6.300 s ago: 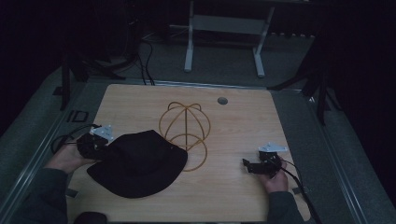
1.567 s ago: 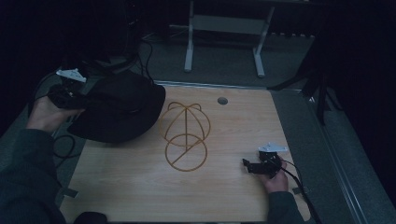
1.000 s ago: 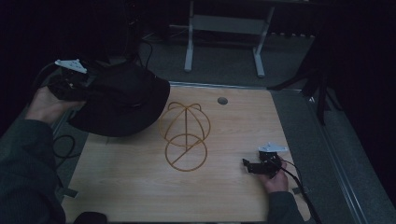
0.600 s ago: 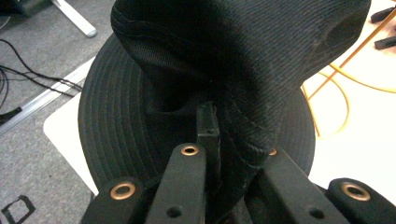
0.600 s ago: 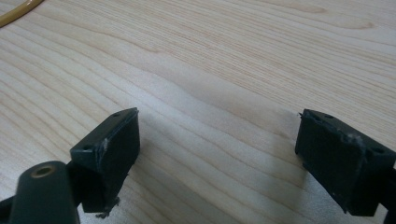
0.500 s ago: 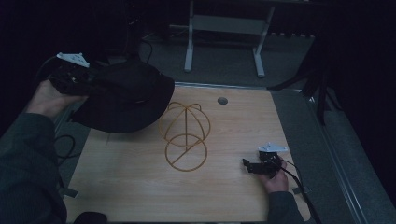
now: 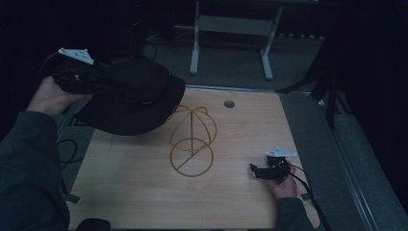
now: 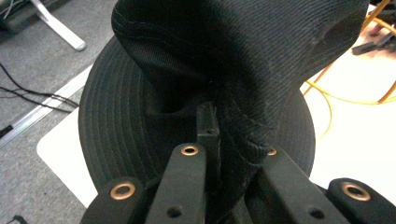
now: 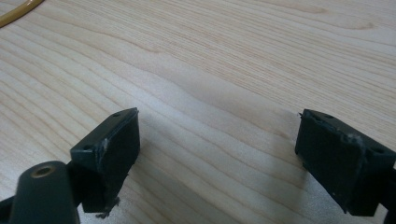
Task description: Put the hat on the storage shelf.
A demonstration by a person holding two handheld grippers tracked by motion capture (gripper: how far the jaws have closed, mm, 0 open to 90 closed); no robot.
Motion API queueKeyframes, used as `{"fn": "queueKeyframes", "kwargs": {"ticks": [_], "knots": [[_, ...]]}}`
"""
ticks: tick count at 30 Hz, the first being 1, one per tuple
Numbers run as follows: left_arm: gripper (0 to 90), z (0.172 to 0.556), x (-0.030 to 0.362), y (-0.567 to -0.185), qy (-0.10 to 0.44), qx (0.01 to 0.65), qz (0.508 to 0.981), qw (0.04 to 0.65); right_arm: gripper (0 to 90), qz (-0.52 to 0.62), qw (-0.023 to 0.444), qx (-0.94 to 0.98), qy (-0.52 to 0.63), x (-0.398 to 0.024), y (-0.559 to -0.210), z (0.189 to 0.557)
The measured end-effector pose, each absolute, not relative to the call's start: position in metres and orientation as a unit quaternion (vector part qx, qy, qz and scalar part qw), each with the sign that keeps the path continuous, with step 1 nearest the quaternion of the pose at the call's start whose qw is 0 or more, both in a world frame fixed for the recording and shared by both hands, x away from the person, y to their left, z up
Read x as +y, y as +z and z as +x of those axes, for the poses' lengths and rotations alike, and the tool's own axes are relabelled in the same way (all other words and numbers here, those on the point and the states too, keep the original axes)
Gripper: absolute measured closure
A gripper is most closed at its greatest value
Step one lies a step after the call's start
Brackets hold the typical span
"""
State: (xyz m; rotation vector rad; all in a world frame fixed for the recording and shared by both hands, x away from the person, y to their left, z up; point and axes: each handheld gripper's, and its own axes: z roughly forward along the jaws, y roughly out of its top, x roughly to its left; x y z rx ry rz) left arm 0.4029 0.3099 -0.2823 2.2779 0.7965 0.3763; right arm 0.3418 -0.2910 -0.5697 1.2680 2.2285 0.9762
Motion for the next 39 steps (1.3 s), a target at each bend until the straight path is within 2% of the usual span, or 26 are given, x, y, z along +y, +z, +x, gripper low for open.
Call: {"fn": "queueKeyframes", "kwargs": {"ticks": [39], "knots": [[88.1,0.392,0.314,-0.250,0.126,0.271,0.863,0.408,13.8,0.452,0.197,0.797,0.348,-0.291,-0.570,0.342]]}}
